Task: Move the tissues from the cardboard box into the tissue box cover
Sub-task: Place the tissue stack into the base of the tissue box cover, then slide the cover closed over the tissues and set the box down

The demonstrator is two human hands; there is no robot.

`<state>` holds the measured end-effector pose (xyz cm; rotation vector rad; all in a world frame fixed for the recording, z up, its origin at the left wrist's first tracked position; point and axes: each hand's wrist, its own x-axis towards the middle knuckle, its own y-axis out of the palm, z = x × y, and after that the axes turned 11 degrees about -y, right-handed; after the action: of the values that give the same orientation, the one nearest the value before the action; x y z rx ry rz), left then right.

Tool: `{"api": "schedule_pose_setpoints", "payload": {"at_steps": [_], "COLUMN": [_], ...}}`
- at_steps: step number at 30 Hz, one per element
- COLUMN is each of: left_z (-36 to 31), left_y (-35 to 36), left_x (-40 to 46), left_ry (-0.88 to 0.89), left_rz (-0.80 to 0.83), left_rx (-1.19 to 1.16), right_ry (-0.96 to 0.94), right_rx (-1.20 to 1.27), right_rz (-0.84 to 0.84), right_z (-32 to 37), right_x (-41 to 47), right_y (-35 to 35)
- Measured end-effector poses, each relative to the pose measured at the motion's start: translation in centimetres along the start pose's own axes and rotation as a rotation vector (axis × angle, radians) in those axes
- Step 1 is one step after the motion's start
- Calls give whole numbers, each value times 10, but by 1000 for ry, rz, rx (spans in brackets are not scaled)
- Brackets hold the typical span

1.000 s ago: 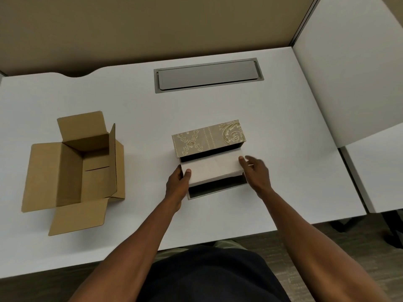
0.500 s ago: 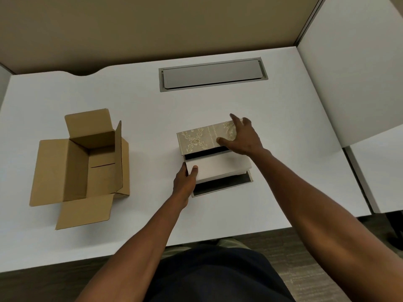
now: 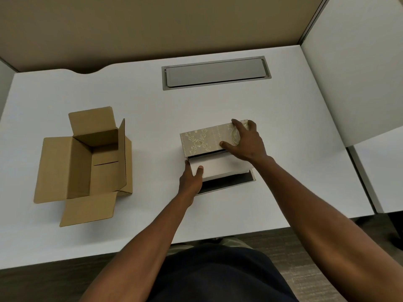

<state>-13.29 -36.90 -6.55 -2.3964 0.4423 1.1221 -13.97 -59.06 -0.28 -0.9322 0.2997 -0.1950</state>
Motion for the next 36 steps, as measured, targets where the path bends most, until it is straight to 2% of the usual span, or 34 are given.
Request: {"api": "schedule_pose_setpoints", "payload": {"at_steps": [12,22,26,28,33,36], "left_z": [5,2,3,5,8,12], "left_y": [4,8,9,8,-13,-29], "left_x": [-6,-8,-9,-9,-17,-31], "left_ry": [64,21,17,37,99,310], "left_rz": [-36,-54,-65,-63,-28,-107], "left_rx": [-25,-56,-55,-49,45,203], "right_ry": [-32,-70,-68,-14,272,377], "right_rx": [-1,-16,57,119,380,455], "right_rz": [-95,-149,-210,-229,-271,-268], "right_z": [-8,-14,-18,-19,-20,-26], "right_x": [-27,-43,-50,-53,-64,-71], "right_y": [14,23,28,29,34,42]}}
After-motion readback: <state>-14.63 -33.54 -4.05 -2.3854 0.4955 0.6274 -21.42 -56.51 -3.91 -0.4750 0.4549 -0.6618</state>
